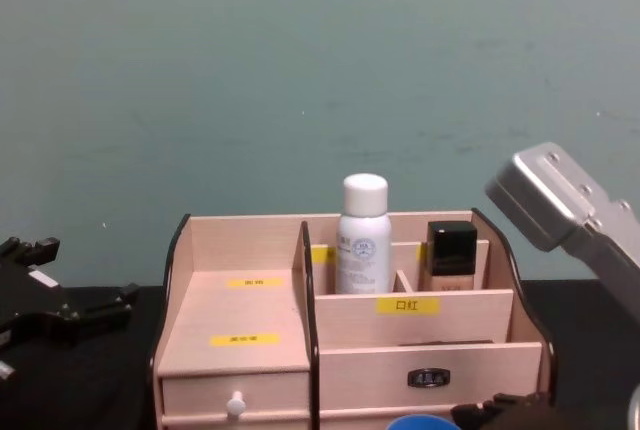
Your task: Pick up the facial cleanser and watermelon frost from the table and place them into the tiered storage box.
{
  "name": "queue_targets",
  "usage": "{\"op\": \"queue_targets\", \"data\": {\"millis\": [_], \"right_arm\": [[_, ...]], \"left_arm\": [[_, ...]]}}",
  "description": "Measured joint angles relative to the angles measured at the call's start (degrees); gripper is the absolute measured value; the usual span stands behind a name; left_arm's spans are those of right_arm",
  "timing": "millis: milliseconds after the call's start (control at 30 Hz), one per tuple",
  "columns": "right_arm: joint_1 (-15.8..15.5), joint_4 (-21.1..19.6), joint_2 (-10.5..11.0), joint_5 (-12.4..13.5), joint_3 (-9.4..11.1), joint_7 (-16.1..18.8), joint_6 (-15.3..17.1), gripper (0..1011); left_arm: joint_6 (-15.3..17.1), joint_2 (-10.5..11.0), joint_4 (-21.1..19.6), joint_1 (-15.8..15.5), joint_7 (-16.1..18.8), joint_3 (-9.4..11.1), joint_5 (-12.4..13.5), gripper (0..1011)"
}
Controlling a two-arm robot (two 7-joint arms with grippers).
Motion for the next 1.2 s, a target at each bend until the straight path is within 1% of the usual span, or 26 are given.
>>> {"op": "queue_targets", "data": {"millis": [100, 167, 200, 267, 333, 400, 433, 533, 967, 1200], "right_arm": [[0.0, 0.0, 0.0, 0.0, 0.0, 0.0, 0.0, 1002], [0.0, -0.1, 0.0, 0.1, 0.0, 0.0, 0.0, 982], [0.0, -0.1, 0.1, 0.1, 0.0, 0.0, 0.0, 947], [0.0, -0.1, 0.1, 0.1, 0.0, 0.0, 0.0, 925], [0.0, -0.1, 0.1, 0.1, 0.0, 0.0, 0.0, 857], [0.0, -0.1, 0.1, 0.2, 0.0, 0.0, 0.0, 825], [0.0, -0.1, 0.1, 0.2, 0.0, 0.0, 0.0, 772], [-0.1, -0.1, 0.1, 0.2, 0.0, 0.0, 0.0, 724], [-0.1, -0.2, 0.1, 0.3, 0.0, 0.0, 0.1, 718], [0.0, -0.5, 0.4, 1.0, 0.8, 2.9, -1.2, 718]], "left_arm": [[0.0, 0.0, 0.0, 0.0, 0.0, 0.0, 0.0, 1010], [0.0, 0.0, 0.0, 0.0, 0.0, 0.0, 0.0, 1009], [0.0, 0.0, 0.0, 0.0, 0.0, 0.0, 0.0, 1010], [0.0, 0.0, 0.0, 0.0, 0.0, 0.0, 0.0, 1010], [0.0, 0.0, 0.0, 0.0, 0.0, 0.0, 0.0, 1010], [0.0, 0.0, 0.0, 0.0, 0.0, 0.0, 0.0, 1010], [0.0, 0.0, 0.0, 0.0, 0.0, 0.0, 0.0, 1009], [0.0, 0.0, 0.0, 0.0, 0.0, 0.0, 0.0, 1010], [0.0, 0.0, 0.0, 0.0, 0.0, 0.0, 0.0, 1010], [0.0, 0.0, 0.0, 0.0, 0.0, 0.0, 0.0, 1010]]}}
